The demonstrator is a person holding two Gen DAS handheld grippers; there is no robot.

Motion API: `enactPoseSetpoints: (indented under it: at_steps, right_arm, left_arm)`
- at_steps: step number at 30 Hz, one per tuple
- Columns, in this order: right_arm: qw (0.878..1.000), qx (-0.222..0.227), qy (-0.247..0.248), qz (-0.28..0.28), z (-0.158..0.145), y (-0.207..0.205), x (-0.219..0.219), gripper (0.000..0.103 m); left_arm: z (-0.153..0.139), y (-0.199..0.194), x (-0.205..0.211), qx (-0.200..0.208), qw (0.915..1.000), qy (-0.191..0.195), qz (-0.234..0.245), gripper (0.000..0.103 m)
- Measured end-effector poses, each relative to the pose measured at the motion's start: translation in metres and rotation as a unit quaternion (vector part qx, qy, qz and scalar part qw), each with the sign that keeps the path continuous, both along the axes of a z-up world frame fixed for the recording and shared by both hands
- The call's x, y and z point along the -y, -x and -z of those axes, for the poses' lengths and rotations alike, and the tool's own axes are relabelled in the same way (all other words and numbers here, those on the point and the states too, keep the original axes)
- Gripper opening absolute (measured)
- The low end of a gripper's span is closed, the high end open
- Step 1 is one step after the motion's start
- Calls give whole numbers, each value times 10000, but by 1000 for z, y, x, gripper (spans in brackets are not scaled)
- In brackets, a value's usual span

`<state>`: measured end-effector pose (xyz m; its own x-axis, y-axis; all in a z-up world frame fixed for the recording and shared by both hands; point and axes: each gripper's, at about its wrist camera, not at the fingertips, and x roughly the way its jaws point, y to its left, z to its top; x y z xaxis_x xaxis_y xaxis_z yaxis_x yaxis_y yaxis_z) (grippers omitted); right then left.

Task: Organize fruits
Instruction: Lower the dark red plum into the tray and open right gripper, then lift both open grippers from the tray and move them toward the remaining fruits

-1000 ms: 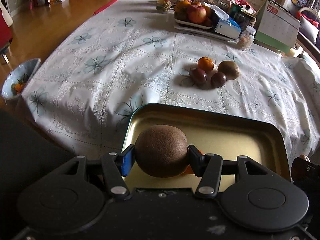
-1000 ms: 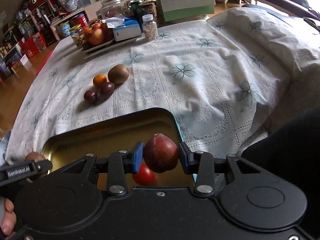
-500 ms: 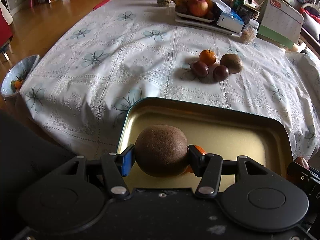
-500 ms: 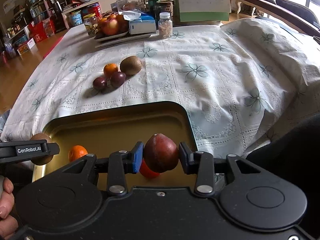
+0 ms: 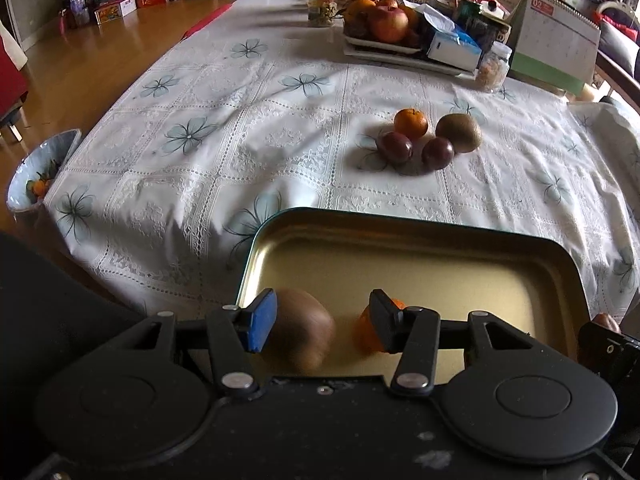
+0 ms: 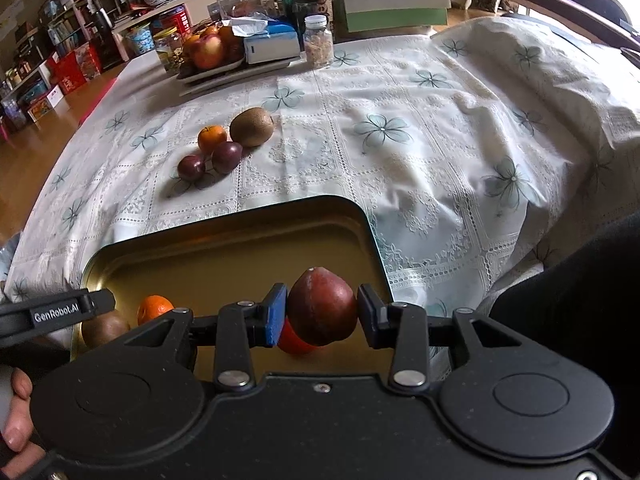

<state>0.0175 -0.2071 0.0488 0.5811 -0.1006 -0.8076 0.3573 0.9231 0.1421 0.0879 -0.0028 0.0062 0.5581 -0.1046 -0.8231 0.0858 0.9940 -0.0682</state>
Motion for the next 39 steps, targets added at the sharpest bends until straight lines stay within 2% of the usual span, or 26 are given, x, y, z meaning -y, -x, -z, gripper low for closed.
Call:
enactPoseSetpoints:
  at_steps: [13,39]
  right_arm:
    - [9999,-96,-124,43,1,-2,1,49]
    - [9997,-178,173,-74,3,-4,-7,49]
  left_arm:
    - [6,-5,-6,-246,9995,138,-142,52]
    - [5,-3,0,-157,9998,-75,-90,52]
